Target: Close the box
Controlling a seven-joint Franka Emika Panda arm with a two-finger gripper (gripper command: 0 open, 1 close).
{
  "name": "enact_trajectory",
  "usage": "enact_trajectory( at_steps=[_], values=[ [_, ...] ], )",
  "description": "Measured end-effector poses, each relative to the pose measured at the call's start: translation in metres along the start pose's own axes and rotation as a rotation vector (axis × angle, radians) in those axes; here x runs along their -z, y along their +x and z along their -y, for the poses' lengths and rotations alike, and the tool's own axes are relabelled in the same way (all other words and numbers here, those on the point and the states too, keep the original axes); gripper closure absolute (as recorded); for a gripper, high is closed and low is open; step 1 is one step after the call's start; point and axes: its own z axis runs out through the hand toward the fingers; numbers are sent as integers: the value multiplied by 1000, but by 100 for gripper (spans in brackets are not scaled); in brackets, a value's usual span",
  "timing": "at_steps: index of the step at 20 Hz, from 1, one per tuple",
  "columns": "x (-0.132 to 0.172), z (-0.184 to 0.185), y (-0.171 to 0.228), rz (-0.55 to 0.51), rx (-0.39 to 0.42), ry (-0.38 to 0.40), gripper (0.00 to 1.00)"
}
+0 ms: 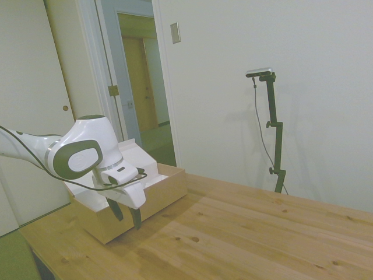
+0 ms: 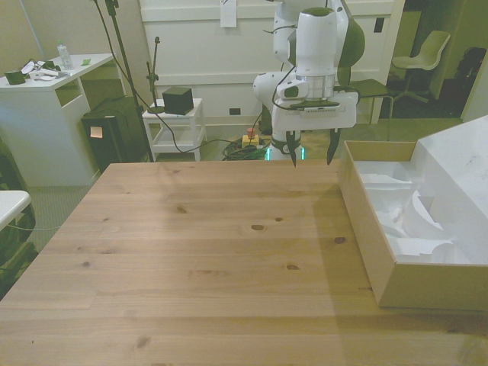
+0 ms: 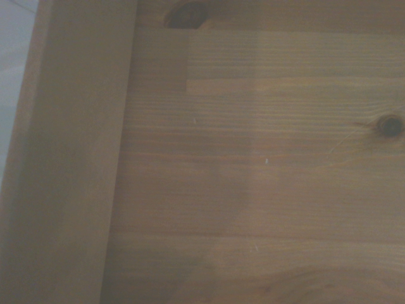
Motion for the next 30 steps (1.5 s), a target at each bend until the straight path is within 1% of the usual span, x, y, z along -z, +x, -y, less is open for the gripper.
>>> enact_trajectory(
  at_steps=[2, 4, 5, 8, 11, 13, 16, 19, 22, 25, 30],
  values=[
    [-1, 0, 0, 2, -10, -2, 0],
    [7, 4, -3, -9, -12, 8, 0],
    [17, 8, -6, -19, -9, 17, 0],
    [61, 18, -15, -59, 13, 56, 0],
    [102, 36, -27, -103, 58, 117, 0],
    [127, 56, -41, -129, 108, 163, 0],
    [166, 86, -65, -157, 209, 230, 0],
    [202, 107, -79, -179, 307, 270, 0],
    [232, 134, -93, -190, 401, 290, 0],
    [245, 153, -101, -197, 471, 301, 0],
    [243, 197, -149, -215, 618, 282, 0]
  ],
)
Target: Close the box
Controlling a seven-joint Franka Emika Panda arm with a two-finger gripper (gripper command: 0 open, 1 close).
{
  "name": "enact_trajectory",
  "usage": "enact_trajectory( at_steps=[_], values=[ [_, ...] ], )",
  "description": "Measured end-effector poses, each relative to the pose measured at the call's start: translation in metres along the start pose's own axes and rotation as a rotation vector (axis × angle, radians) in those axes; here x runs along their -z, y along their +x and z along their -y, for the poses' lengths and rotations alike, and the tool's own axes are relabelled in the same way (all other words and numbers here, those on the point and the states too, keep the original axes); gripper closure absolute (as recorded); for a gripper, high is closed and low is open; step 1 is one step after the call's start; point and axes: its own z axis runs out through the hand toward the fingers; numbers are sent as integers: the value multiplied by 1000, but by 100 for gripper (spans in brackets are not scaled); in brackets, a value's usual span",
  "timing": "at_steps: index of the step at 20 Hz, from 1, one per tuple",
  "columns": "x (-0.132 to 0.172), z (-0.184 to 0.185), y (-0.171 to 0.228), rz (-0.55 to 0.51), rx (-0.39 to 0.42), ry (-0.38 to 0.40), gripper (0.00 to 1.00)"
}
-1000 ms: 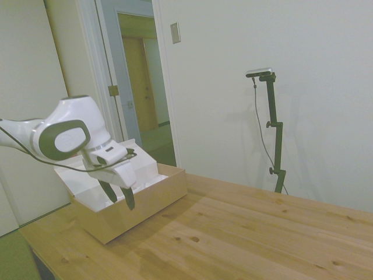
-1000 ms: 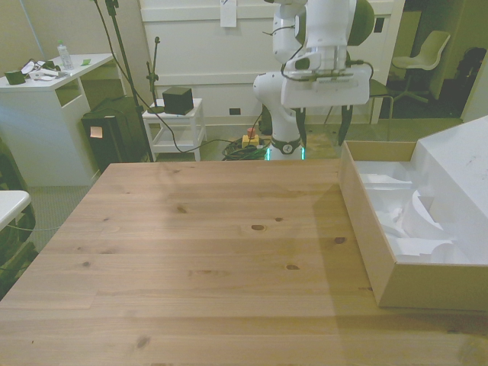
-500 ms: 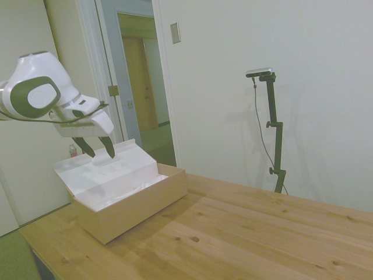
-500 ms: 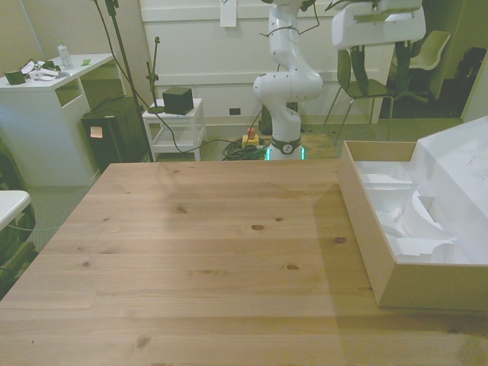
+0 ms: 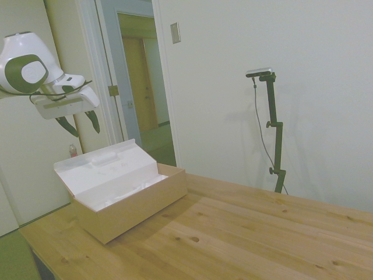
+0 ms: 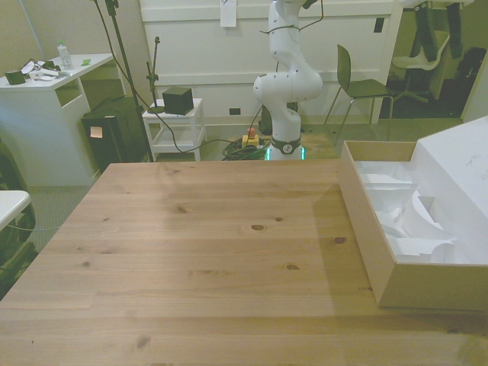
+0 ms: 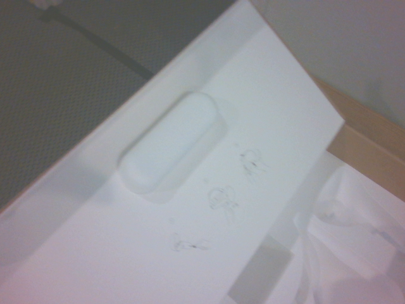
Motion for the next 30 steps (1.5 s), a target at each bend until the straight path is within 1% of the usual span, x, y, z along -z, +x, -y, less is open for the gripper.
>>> enact_trajectory(
  at_steps=[3, 5, 7, 9, 13, 15, 17, 19, 20, 21, 22, 24, 25, 27, 30],
  values=[
    [-13, 35, 0, -4, 81, -7, 0],
    [-30, 55, 7, -1, 125, -17, 0],
    [-54, 76, 14, -1, 164, -34, 0],
    [-82, 105, 13, -10, 213, -57, 0],
    [-145, 171, -11, -14, 339, -90, 0],
    [-178, 184, -23, 11, 378, -107, 0],
    [-202, 189, -27, 22, 392, -131, 0],
    [-215, 192, -25, 14, 383, -149, 0],
    [-212, 190, -21, 2, 370, -155, 0],
    [-203, 186, -14, -15, 355, -159, 0],
    [-186, 177, -3, -35, 332, -163, 0],
    [-137, 142, 24, -80, 265, -189, 0],
    [-114, 110, 41, -94, 212, -225, 0],
    [-87, 34, 71, -94, 100, -293, 0],
    [-68, -72, 90, -48, -37, -333, 0]
  ],
)
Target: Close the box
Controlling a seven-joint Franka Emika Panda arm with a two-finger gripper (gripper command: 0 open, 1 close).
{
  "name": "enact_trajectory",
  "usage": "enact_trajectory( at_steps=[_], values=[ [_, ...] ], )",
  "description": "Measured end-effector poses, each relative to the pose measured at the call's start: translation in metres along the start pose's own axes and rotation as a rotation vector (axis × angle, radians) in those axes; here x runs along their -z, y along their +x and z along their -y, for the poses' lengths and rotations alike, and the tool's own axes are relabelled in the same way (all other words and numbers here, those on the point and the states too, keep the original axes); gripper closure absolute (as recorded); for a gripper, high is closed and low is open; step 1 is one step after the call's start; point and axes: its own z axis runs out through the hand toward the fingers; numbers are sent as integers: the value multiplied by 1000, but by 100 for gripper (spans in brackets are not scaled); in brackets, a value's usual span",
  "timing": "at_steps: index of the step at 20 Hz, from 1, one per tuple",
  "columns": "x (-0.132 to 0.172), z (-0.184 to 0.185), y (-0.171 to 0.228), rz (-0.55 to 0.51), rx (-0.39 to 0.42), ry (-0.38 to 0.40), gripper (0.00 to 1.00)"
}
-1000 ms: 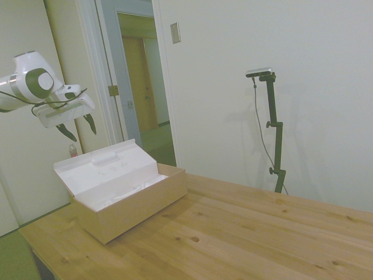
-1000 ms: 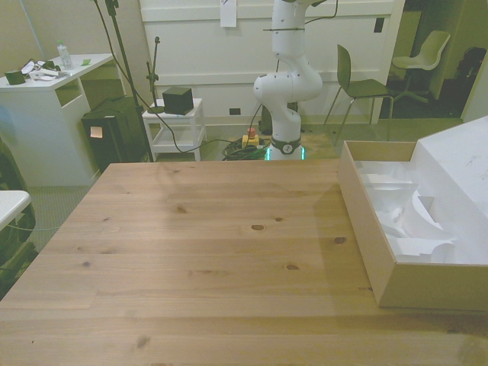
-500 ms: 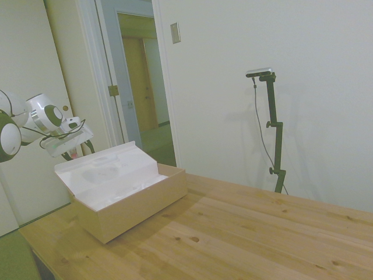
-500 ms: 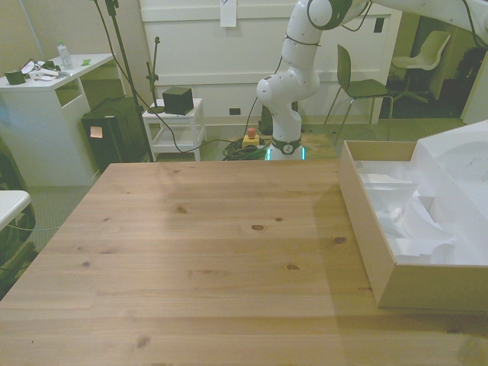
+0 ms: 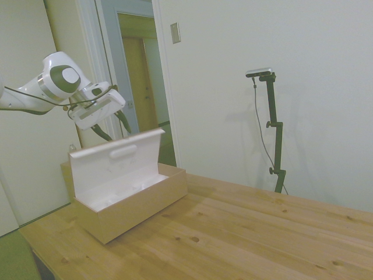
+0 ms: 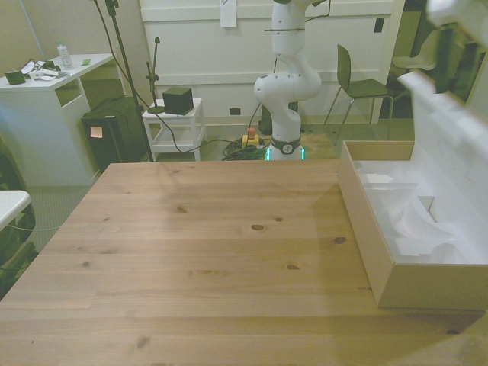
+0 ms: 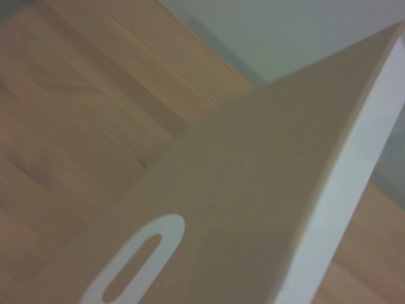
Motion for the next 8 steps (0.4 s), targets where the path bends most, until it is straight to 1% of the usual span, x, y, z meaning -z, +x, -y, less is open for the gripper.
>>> enact_trajectory(
  at_steps=[2, 5, 8],
  values=[
    [-16, -59, -1, 49, -76, -5, 0],
    [-45, -137, -17, 127, -207, 22, 0],
    [-90, -202, -48, 201, -330, 42, 0]
  ],
)
